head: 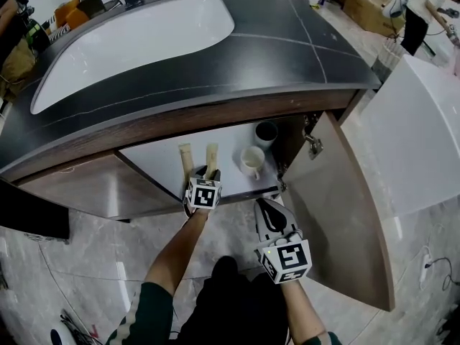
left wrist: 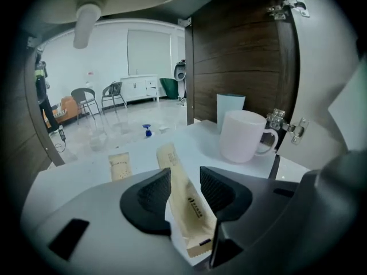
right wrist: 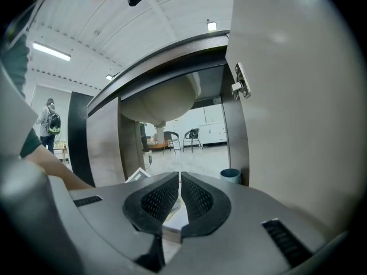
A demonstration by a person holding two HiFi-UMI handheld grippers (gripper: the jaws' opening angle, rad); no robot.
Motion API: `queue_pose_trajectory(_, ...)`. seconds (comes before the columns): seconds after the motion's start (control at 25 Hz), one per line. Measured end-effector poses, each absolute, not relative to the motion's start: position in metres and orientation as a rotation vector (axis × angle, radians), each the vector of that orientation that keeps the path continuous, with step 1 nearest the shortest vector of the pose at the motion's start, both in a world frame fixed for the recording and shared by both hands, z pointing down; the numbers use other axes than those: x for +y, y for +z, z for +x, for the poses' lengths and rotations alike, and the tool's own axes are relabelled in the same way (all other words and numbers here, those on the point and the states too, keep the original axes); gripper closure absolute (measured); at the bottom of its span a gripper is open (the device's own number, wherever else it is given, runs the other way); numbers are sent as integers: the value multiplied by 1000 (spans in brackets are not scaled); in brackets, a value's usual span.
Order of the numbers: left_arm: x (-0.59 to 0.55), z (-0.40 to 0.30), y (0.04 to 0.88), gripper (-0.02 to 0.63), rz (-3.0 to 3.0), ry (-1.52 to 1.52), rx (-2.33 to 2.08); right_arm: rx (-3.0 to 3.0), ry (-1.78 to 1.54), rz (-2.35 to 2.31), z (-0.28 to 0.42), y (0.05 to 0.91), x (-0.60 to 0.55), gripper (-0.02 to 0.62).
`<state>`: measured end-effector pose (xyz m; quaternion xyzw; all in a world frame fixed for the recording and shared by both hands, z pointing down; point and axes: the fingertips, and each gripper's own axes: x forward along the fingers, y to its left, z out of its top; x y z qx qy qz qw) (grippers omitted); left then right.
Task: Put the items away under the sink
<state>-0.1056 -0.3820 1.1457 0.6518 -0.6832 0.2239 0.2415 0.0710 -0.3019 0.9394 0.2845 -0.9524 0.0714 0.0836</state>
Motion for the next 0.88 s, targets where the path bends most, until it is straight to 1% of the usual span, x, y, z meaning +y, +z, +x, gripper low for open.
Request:
queue_pose_trajectory(0.12, -375, -99, 1129, 457, 1845, 599, -1900, -2854, 212, 848, 71, 934, -299, 551)
queue_pose_trajectory(0.24, -366, -83, 1098, 457, 1956, 493, -1874, -2872, 218, 838, 69, 929, -298, 552)
queue_pose_trajectory(0.28, -359, -77, 1090, 480, 1989, 472, -1858, -2880, 226, 832, 68, 927, -296, 552)
queue_pose_trajectory(0.32, -352, -72, 1082, 535, 2018, 459, -1854, -2884, 231, 831, 67, 926, -295, 552)
queue_pose_trajectory(0.36, -347, -67, 1073, 576, 2048, 449, -1854, -2882, 227, 836, 66, 923, -295, 552)
queue_pose_trajectory(0.4, -343, -60, 1066, 587, 2076, 439, -1848, -2876, 214, 845, 67, 920, -294, 552)
queue_pose_trajectory(0.72, -323, -37, 1030, 595, 2184, 432, -1818, -2853, 143, 850, 60, 900, -285, 552)
queue_pose_trajectory(0.88, -316, -28, 1013, 595, 2226, 425, -1790, -2862, 180, 842, 57, 884, -284, 552)
